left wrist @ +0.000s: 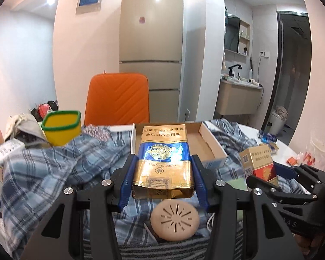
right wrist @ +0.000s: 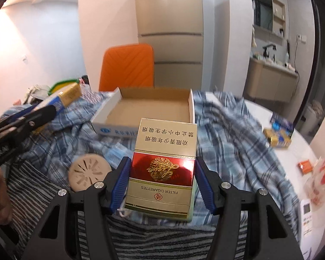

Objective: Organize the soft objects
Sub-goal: 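Lower both packs into the cardboard box and open both tools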

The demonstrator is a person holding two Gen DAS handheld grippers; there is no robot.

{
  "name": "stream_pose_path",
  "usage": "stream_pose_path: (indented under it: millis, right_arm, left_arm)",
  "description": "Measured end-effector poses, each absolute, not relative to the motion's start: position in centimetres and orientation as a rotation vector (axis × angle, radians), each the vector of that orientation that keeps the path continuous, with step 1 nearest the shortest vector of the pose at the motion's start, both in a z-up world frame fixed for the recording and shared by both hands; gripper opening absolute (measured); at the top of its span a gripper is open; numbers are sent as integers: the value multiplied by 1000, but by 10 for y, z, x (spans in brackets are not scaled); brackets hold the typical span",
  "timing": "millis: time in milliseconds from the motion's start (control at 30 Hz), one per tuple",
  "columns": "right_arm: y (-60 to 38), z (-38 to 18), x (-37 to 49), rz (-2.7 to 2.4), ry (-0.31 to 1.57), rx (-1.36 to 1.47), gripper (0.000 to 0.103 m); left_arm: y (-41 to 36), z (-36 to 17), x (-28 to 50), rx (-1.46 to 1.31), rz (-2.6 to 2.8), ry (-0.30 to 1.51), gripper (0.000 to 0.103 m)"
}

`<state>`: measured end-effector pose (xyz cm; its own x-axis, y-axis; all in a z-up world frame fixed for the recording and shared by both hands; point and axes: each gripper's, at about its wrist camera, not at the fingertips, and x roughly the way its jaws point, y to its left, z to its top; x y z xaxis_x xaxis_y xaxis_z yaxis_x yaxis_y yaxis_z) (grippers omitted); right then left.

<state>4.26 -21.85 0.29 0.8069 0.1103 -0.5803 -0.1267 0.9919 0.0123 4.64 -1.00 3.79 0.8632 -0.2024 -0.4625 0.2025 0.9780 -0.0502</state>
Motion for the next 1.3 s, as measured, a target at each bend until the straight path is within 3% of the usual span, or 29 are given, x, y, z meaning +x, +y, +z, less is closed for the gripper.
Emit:
stream_pose_path:
  millis: [333, 767, 1067, 1300]
  right_arm:
    - [-214, 77, 63, 133, 468, -64, 61]
    - [-220, 142, 126, 121, 444, -21, 61]
    - [-216, 156, 168, 106, 452, 3, 61]
    - [-216, 129, 200, 119, 502, 23, 61]
  left_arm:
    - [-33, 87, 66, 35, -167, 405, 49]
    - [-47, 122, 113, 57, -83, 349, 49]
    - [-40, 124, 142, 37, -60, 356, 49]
    - [-31, 95, 171, 4, -56, 455, 49]
